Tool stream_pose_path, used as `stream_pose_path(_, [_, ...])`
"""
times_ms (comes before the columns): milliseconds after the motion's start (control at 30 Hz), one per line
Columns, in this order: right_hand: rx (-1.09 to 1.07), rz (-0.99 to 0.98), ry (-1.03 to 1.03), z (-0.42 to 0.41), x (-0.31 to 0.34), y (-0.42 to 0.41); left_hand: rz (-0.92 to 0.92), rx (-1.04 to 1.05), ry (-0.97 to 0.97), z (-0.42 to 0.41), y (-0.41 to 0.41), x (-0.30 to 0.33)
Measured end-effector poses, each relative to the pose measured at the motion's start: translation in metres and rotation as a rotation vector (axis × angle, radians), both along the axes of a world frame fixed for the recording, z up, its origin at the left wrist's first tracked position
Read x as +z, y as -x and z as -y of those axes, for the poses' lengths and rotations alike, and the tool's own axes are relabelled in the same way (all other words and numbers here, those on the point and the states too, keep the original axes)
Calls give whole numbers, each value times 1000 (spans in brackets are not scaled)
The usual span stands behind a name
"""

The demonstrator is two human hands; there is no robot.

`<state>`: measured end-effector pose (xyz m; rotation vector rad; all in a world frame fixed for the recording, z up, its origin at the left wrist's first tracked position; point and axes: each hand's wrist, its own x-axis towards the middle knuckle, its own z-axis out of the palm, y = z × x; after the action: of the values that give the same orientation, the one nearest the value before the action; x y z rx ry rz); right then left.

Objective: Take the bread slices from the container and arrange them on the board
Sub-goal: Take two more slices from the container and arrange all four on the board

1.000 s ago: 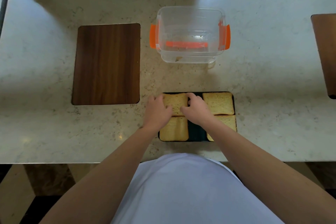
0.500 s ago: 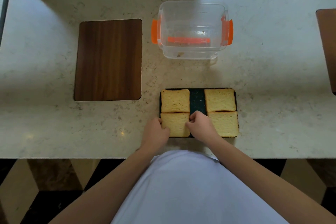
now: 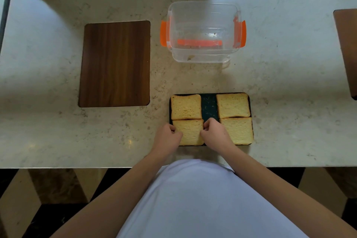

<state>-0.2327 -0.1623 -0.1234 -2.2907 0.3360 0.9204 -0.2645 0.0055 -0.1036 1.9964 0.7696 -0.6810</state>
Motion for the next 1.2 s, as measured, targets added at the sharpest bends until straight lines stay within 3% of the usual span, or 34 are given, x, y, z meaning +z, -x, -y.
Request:
stream_pose_path(233, [51,8,25,1,3,-2,-18,37,37,0,-3,2])
stream_pose_path(467, [-16,90,-27,-1,2,-31,152,72,43,-3,-29,14])
stream_pose_path(1200, [-66,41,-84,-4,-7,-44,14,-17,41,13,-46,17])
